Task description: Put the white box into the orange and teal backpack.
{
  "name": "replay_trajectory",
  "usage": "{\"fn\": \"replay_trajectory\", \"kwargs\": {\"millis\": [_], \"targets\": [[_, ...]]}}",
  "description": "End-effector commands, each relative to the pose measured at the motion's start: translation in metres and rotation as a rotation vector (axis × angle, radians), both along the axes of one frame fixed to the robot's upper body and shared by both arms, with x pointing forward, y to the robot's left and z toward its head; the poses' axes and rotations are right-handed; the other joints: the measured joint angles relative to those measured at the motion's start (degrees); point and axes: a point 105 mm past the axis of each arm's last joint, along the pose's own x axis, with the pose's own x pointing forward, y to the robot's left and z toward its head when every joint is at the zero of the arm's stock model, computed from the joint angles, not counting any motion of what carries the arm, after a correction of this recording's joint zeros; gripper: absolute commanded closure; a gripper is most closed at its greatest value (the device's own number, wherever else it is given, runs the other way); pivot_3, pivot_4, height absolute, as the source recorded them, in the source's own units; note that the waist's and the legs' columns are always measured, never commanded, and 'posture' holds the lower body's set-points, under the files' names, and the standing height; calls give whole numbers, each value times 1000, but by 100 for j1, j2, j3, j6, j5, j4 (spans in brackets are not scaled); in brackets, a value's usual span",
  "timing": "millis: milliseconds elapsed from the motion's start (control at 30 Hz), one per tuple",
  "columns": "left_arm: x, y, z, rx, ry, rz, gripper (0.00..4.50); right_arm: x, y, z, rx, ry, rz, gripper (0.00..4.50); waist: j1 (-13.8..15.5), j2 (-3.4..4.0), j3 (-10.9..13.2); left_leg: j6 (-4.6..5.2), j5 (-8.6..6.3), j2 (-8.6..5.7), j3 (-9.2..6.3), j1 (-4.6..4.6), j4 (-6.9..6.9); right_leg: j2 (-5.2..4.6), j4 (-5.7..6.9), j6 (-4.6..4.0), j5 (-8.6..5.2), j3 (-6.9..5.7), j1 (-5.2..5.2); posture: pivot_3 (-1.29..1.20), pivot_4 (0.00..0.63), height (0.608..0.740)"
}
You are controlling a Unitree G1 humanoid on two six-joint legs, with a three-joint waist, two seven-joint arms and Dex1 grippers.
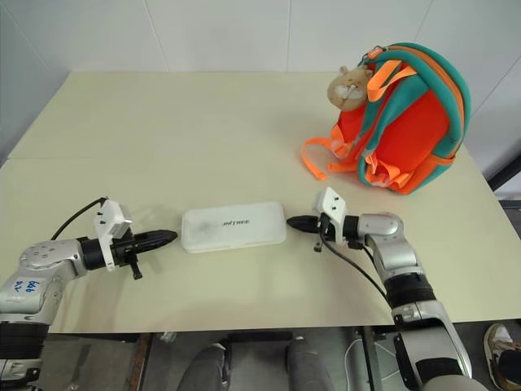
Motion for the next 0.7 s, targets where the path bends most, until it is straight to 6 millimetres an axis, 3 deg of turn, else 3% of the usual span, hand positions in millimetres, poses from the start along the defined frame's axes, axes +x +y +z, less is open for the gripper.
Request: {"fn": "replay_trajectory", "kwargs": {"millis": [33,367,700], "targets": [[1,-7,12,-9,-40,-38,4376,-8,7,11,29,-23,27,4469,-5,0,0,0,0,0,0,0,3,0,1,0,0,0,1,0,150,740],[6,-32,5,-38,-26,-116,4376,-32,2,13,28,18,37,4469,31,0,0,0,0,-2,-1,-1,5,0,-1,1,1,0,2,0,150,740],[-2,-61,-3,-76,13,-222,4376,-48,-29,13,-9,45,-71,4469,154,-1,-1,0,0,-4,0,0,9,0,-2,1,1,1,5,0,150,740]]}}
